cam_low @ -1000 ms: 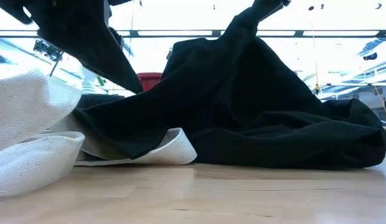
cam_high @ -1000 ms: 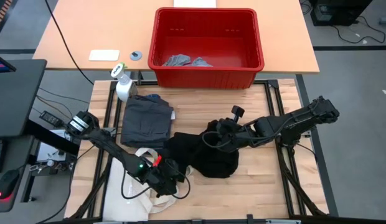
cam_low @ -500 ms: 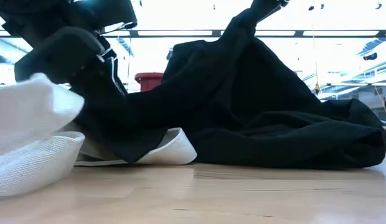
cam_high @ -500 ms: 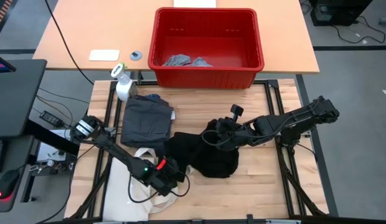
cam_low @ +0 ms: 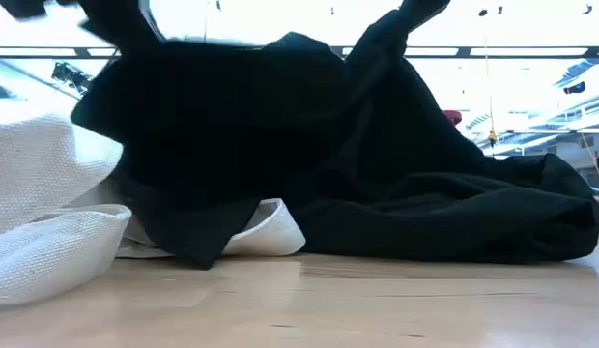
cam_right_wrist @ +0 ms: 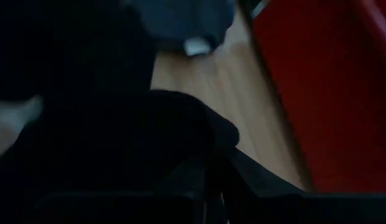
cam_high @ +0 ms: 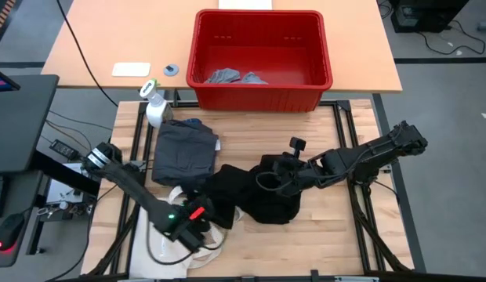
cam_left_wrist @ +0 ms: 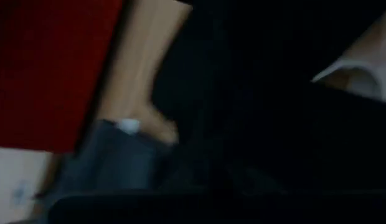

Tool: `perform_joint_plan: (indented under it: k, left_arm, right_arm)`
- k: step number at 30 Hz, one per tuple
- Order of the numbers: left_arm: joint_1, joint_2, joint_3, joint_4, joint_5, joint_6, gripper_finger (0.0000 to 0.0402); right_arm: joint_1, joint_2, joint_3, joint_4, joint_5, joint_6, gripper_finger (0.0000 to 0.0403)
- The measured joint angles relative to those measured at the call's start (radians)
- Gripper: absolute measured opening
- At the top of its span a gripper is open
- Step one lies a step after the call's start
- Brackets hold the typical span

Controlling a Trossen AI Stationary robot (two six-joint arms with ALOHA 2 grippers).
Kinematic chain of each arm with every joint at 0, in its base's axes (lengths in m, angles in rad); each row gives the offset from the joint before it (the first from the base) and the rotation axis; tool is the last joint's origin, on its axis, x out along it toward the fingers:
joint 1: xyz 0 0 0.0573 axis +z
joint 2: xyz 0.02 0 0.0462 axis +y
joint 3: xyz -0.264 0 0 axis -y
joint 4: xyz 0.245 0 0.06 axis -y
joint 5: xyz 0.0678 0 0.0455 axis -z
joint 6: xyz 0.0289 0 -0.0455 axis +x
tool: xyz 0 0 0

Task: Fold Laundry from Bin
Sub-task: Fold the black shirt

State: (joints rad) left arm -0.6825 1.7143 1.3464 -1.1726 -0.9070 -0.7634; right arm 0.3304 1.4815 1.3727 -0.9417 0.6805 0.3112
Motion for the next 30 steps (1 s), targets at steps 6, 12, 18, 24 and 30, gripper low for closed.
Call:
perform_joint_plan:
  k: [6, 12, 18, 24, 30]
  left_arm:
    - [-0.015, -0.069, 0.077, -0.316, -0.009, -0.189, 0.0004]
    - [0.020, -0.090, 0.056, -0.395, -0.005, -0.250, 0.0004]
    - [0.041, -0.090, 0.055, -0.398, 0.012, -0.246, 0.0003]
    - [0.040, -0.090, 0.055, -0.398, 0.051, -0.244, 0.0003]
    - [0.040, -0.090, 0.055, -0.398, 0.070, -0.264, 0.0003]
  right_arm:
    - [0.015, -0.002, -0.030, -0.108, -0.074, 0.052, 0.0096]
    - [0.015, 0.000, -0.168, 0.008, -0.121, 0.053, 0.0159]
    - [0.015, 0.001, -0.296, 0.158, -0.058, 0.068, 0.0209]
    - [0.078, 0.000, -0.279, 0.147, 0.012, 0.171, 0.0233]
    - [0.204, 0.000, -0.273, 0.099, 0.188, 0.337, 0.0223]
